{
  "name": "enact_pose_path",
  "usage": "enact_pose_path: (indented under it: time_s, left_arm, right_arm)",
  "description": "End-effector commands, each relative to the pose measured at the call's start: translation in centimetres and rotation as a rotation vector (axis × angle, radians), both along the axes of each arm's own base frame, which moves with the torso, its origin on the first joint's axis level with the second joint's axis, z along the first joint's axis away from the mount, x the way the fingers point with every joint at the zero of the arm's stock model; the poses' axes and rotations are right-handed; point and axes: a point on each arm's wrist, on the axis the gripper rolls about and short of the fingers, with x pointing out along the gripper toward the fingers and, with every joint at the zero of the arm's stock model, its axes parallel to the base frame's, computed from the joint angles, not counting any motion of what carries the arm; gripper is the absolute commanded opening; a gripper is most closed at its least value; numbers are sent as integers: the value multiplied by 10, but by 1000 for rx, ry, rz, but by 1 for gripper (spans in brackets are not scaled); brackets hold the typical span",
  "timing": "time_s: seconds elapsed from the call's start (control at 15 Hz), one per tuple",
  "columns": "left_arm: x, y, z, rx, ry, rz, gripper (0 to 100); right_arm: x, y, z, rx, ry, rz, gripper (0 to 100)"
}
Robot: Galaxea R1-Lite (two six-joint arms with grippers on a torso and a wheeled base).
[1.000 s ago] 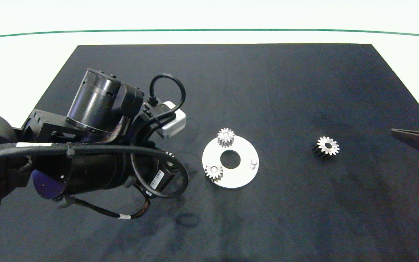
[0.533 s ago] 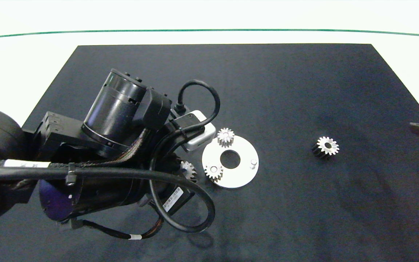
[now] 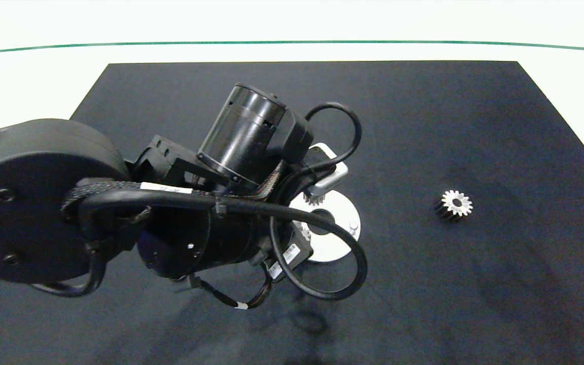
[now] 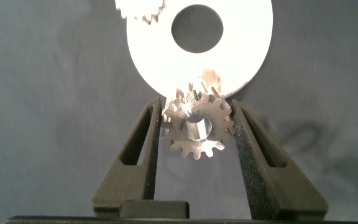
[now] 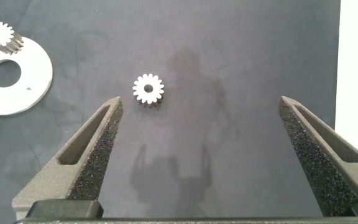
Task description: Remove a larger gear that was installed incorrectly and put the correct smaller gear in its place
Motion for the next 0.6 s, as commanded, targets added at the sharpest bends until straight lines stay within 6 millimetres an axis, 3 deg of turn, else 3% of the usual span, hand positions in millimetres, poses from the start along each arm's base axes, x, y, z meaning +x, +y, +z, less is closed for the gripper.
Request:
enact_pose_path:
  time_s: [0.07,0.6]
  left_arm:
    - [8,-29,-8,12,0,-29,22]
    - [16,-65,-12,3,-7,-67,22]
  right_arm:
    - [-2,0,-5,9,11,-1,100]
    - [-4,-1,-7,15,13,0,100]
